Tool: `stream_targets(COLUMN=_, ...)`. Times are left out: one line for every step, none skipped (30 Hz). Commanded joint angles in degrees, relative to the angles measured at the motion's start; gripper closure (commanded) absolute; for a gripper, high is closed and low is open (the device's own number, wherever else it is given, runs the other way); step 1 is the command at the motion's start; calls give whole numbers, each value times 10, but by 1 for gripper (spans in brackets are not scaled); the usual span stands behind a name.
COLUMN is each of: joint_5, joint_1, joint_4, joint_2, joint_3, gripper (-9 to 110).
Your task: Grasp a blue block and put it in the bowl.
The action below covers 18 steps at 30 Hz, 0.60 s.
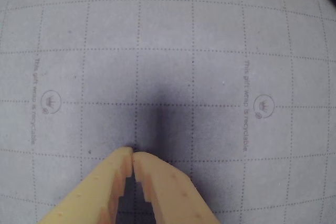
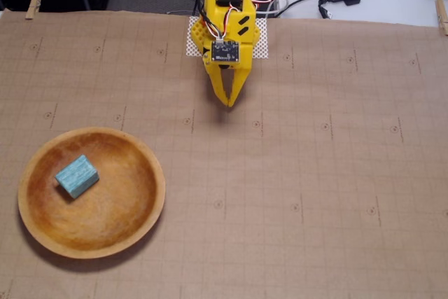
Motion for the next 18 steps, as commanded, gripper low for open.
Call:
stream_targets(joint_5=3, joint_1=-3, joint_4=0, joint_2=3, joint_3=-11, gripper=104)
stream_targets(joint_5=3, joint_1=-2, joint_4=0, joint_2=3, joint_3=-11, gripper=104)
stream_targets(joint_5=3, joint_1=1, joint_4=0, joint_2=3, joint_3=-11, gripper=104)
stream_targets(joint_5=3, joint_1=2, joint_4=0, joint_2=3, joint_3=-11, gripper=104)
stream_targets(joint_5=3, joint_1=1, joint_4=0, joint_2=3, joint_3=-11, gripper=104)
stream_targets(joint_5=3, joint_1=0, joint_4=0, joint_2=3, joint_3=-11, gripper=104)
stream_targets(joint_5=3, joint_1=0, joint_4=0, joint_2=3, joint_3=-11, gripper=104)
stream_targets(joint_5=3, joint_1=0, joint_4=0, joint_2=3, joint_3=-11, gripper=104)
stream_targets(joint_5=3, joint_1=0, joint_4=0, joint_2=3, joint_3=-11, gripper=104)
stream_targets(joint_5=3, joint_1=1, joint_4=0, joint_2=3, joint_3=-11, gripper=104)
stream_targets(joint_5=3, joint_1=2, joint_4=0, joint_2=3, joint_3=-11, gripper=104)
stream_targets(joint_5=3, joint_1=2, joint_4=0, joint_2=3, joint_3=-11, gripper=104)
stream_targets(joint_5=3, joint_1=2, joint_4=0, joint_2=3, joint_3=-11, gripper=104)
stream_targets(joint_5=3, joint_1=2, joint_4=0, joint_2=3, joint_3=-11, gripper=104)
stream_targets(joint_5=3, joint_1=2, joint_4=0, joint_2=3, joint_3=-11, gripper=104)
stream_targets(joint_5=3, joint_1=2, joint_4=0, joint_2=3, joint_3=-11, gripper=104)
stream_targets(joint_5=3, joint_1=2, joint_4=0, joint_2=3, joint_3=-11, gripper=104)
stream_targets(joint_5=3, joint_1=2, joint_4=0, joint_2=3, joint_3=-11, gripper=104)
